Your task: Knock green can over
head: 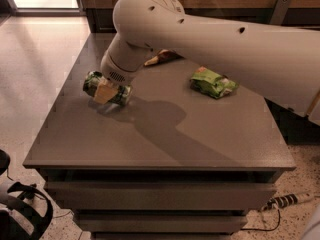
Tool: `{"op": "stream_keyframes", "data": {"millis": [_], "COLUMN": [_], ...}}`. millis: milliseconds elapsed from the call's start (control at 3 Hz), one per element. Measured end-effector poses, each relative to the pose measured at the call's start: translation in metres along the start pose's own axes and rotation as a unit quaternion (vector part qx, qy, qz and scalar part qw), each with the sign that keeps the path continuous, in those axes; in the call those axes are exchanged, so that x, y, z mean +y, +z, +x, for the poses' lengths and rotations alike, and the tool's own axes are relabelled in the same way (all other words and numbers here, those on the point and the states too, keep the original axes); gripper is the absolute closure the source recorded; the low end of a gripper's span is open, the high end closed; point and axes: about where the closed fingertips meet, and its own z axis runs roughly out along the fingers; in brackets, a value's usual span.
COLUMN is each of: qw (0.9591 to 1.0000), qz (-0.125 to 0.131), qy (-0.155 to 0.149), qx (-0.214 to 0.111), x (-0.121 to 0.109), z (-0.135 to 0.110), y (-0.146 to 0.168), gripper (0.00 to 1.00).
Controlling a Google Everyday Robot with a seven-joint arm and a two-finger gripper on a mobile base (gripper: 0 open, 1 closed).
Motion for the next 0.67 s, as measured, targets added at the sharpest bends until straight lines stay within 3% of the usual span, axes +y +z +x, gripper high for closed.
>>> {"op": "stream_keyframes", "data": {"millis": [333,667], "qw": [1.0000,1.0000], "qz": [0.000,0.000], "qy": [-0.001,-0.001], "qx": [0.000,0.000], "x": [0.0008,0.0009], "z": [-0.0008,-0.0009], "y": [-0.0004,-0.0004], "gripper": [0.00,0.00]}}
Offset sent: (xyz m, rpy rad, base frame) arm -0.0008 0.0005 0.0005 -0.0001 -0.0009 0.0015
